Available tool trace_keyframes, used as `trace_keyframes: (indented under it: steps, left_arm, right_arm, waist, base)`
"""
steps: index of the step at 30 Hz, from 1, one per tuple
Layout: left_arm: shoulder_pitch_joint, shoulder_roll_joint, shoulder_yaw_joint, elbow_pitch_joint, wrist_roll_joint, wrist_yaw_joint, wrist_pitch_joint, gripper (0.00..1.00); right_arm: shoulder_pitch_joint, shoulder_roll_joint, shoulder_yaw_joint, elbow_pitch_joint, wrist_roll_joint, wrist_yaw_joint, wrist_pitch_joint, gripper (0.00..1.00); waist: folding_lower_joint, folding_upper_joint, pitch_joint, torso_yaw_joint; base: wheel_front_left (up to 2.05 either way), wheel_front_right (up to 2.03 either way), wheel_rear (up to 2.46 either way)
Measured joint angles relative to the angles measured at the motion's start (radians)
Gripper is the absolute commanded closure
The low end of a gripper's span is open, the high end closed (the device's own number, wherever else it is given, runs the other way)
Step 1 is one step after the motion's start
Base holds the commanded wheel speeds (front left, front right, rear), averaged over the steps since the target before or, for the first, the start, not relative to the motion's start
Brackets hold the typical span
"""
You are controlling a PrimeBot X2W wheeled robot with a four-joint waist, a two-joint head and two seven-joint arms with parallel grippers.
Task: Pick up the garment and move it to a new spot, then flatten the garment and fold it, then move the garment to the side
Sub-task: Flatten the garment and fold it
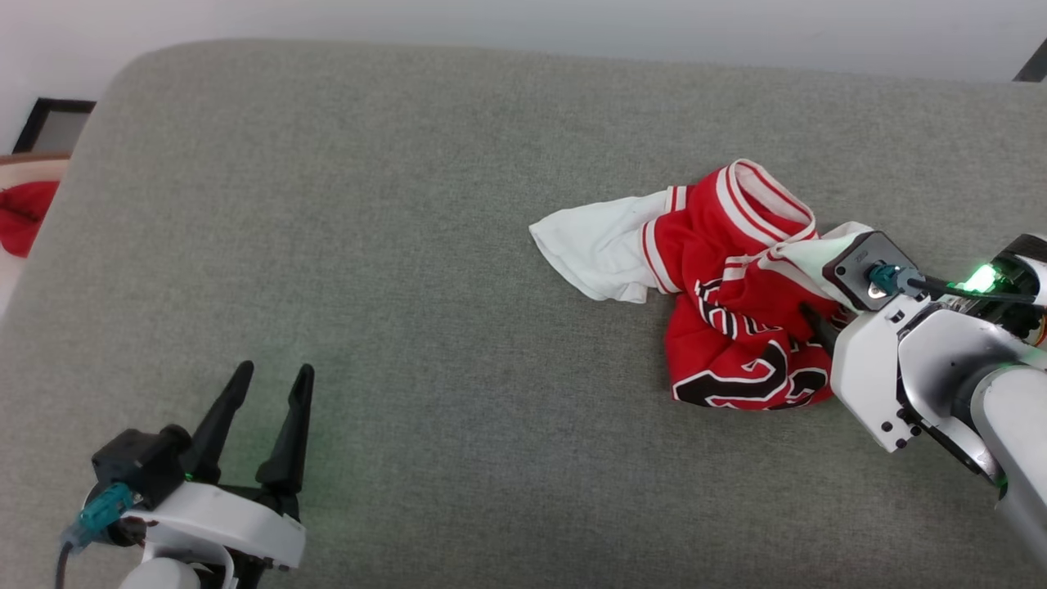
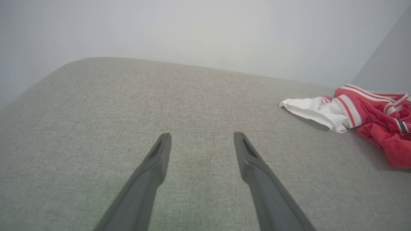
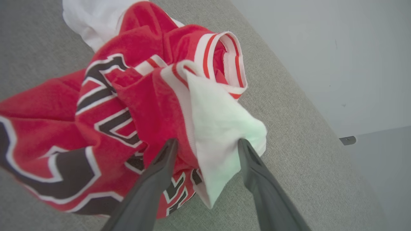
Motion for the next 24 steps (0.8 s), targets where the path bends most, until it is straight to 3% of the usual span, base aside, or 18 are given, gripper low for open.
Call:
trace_keyframes:
  steps: [3, 14, 17, 19, 24]
  left_arm:
    - [0.000, 0.000, -0.001, 0.001, -0.002, 0.000, 0.000, 0.00]
    - [0.005, 0.002, -0.004, 0.005, -0.005, 0.000, 0.000, 0.00]
    - [0.005, -0.001, -0.009, 0.004, -0.005, 0.000, 0.000, 0.00]
    - [0.006, -0.005, -0.009, 0.002, -0.005, 0.000, 0.000, 0.00]
    - [0.011, -0.007, -0.010, -0.003, -0.009, 0.000, 0.000, 0.00]
  right_arm:
    - [-0.002, 0.001, 0.005, 0.013, -0.004, 0.000, -0.016, 1.00]
    - [0.030, 0.004, -0.087, -0.002, -0.027, 0.000, -0.038, 1.00]
    - [0.082, 0.026, -0.234, -0.003, -0.009, 0.000, -0.047, 1.00]
    - [0.138, 0.084, -0.374, 0.004, 0.011, 0.000, -0.078, 1.00]
    - [0.246, 0.232, -0.613, 0.028, -0.051, 0.000, -0.162, 1.00]
  waist:
    - [0.0000, 0.0000, 0.007, 0.000]
    - [0.0000, 0.0000, -0.005, -0.031]
    - [0.0000, 0.0000, -0.011, -0.040]
    - [0.0000, 0.0000, -0.012, -0.045]
    - [0.0000, 0.0000, -0.001, -0.059]
  base:
    - [0.00, 0.00, 0.00]
    - [0.00, 0.00, 0.00]
    - [0.00, 0.00, 0.00]
    - [0.00, 0.00, 0.00]
    - [0.00, 0.00, 0.00]
